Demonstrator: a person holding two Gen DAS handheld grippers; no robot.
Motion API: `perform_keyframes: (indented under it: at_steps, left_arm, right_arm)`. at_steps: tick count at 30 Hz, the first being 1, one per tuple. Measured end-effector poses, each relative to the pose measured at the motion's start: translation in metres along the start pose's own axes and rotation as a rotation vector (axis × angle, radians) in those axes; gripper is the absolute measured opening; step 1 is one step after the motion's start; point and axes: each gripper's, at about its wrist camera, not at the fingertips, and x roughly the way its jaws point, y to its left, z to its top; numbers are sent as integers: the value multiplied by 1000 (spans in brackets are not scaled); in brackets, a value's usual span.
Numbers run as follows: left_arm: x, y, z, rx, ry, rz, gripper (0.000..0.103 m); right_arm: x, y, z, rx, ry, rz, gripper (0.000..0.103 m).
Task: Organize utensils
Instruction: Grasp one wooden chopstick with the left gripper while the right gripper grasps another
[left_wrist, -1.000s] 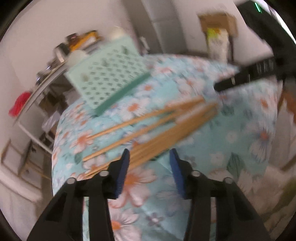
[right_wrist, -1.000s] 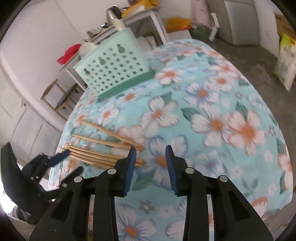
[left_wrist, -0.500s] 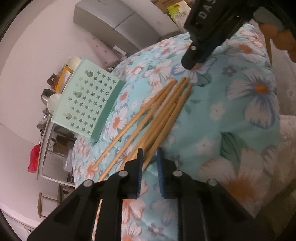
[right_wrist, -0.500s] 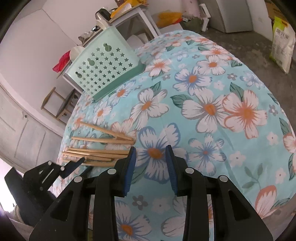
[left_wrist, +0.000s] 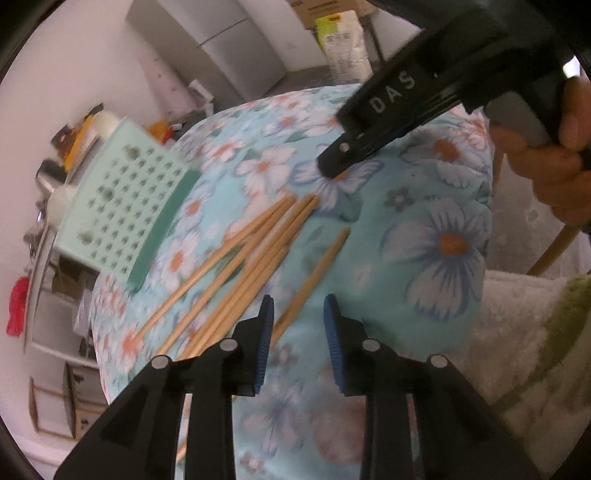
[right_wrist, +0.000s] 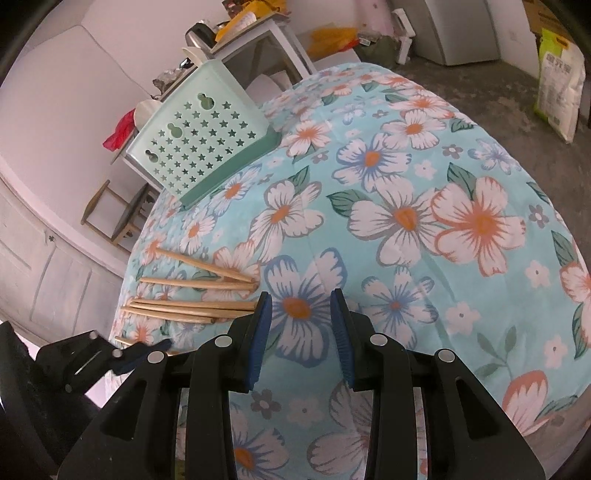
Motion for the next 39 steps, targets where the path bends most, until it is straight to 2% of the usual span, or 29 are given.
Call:
perform_keyframes:
  at_steps: [2, 3, 8, 12, 14, 18, 20, 23, 25, 27, 31, 35, 38, 39]
  left_arm:
    - [8, -7, 7, 24, -6, 9, 25]
    - [10, -7, 9, 24, -10, 8, 19]
    - [6, -4, 18, 21, -52, 4, 13]
    - [-10, 30, 17, -69, -84, 49, 6]
    - [-20, 55, 15, -154, -98, 59, 5]
    - [-38, 106, 3, -338, -122, 88, 5]
    - [-45, 130, -6, -435, -137, 95, 5]
    - [-60, 165, -24, -611, -179, 103, 5]
    - [-70, 188, -41, -762, -240, 65, 5]
    - [-77, 204, -59, -914, -291, -4, 5]
    - [-62, 224, -90, -1159, -310, -125, 5]
    - [-43, 227, -112, -1290, -280, -173, 5]
    - [-42, 223, -123, -1331, -275, -180, 5]
    - [-42, 223, -125, -1337, -275, -180, 5]
  right_arm:
    - [-1, -2, -1, 10, 0, 3, 33]
    - [-2, -2, -1, 14, -1, 4, 33]
    - [-13, -5, 0, 44, -16, 14, 33]
    - [-20, -4, 1, 69, -29, 42, 33]
    - [-17, 0, 2, 89, -16, 84, 33]
    - [1, 24, -3, 96, 64, 196, 33]
    - [9, 34, -7, 95, 96, 212, 32]
    - [28, 44, -14, 111, 152, 190, 31]
    - [38, 45, -15, 130, 163, 166, 31]
    - [42, 45, -13, 158, 151, 171, 31]
    - [48, 41, -8, 231, 140, 214, 31]
    - [49, 31, -10, 315, 131, 275, 31]
    - [51, 24, -11, 357, 124, 293, 21]
    - [53, 22, -11, 374, 125, 297, 15]
